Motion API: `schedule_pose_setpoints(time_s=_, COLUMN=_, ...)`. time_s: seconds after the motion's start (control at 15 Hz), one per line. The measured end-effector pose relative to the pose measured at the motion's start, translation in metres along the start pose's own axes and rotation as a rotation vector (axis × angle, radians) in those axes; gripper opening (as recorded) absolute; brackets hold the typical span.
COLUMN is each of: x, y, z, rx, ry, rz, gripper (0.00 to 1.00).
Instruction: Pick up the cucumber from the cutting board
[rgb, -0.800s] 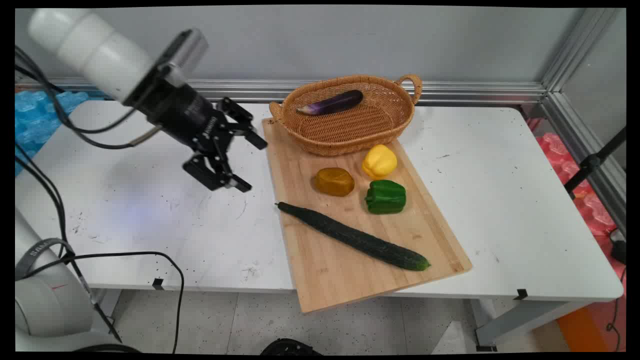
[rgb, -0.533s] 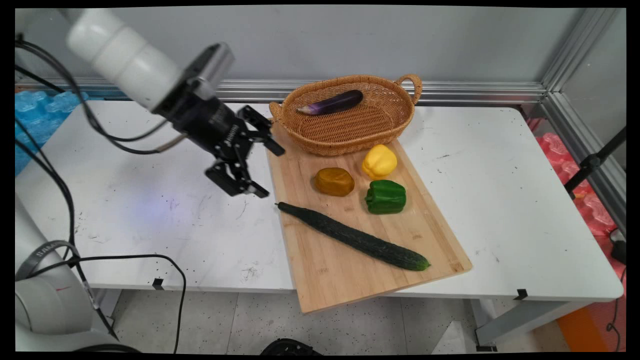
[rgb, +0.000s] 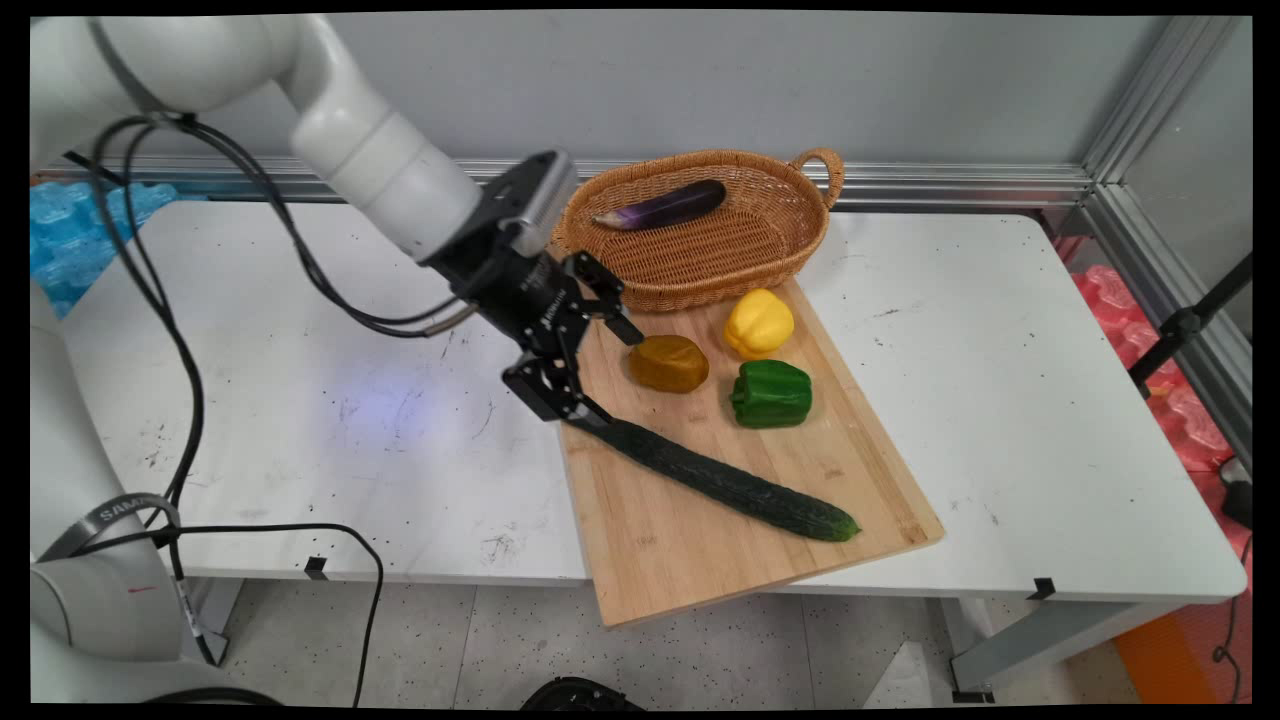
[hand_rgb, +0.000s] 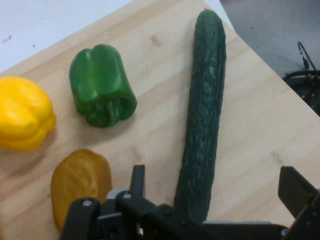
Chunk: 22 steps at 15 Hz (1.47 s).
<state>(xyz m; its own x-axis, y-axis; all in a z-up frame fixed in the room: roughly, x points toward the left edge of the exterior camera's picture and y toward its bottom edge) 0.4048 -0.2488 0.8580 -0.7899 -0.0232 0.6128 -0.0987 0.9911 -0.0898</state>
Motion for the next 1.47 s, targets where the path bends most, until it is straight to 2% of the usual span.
schedule_pose_setpoints(time_s=0.67, x=0.012, y=-0.016, z=0.071, rx=-0.058, ry=-0.039, rz=0.027, gripper=1.0)
schedule_pose_setpoints(time_s=1.47, x=0.012, y=-0.024, z=0.119, rx=-0.103, ry=-0.097, rz=0.018, gripper=1.0)
